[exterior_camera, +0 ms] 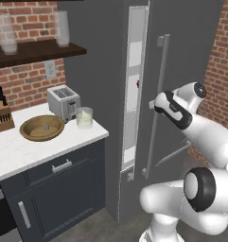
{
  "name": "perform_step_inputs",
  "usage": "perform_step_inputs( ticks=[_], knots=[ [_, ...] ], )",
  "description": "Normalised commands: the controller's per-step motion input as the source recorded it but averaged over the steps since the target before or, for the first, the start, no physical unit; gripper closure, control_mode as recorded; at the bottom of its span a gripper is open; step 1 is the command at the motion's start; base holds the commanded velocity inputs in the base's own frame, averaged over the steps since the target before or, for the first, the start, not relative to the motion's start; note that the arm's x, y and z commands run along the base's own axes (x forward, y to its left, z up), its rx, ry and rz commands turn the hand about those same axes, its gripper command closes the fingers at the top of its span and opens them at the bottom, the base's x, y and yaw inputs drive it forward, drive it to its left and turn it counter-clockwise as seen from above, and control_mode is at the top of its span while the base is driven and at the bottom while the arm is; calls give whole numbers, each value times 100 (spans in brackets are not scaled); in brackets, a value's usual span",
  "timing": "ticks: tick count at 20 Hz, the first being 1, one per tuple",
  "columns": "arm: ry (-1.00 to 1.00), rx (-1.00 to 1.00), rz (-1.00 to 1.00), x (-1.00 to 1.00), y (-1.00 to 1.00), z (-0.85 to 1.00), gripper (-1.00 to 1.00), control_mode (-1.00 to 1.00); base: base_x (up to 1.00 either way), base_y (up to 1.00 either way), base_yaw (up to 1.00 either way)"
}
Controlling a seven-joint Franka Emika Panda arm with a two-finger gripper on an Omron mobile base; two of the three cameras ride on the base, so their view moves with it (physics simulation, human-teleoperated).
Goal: Grab a lemon wedge from the fridge and one ice cube from the ice bowl, and put them in the glass of lemonade.
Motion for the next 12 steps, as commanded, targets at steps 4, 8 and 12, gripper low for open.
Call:
perform_step_inputs(
  ticks=[4,8,12],
  knots=[
    [-3,10,0,-46,-100,6,100,-100,0,0,0],
    [0,10,0,-42,-100,1,100,-100,0,0,0],
    [0,10,0,-36,-100,9,100,-100,0,0,0]
  ],
)
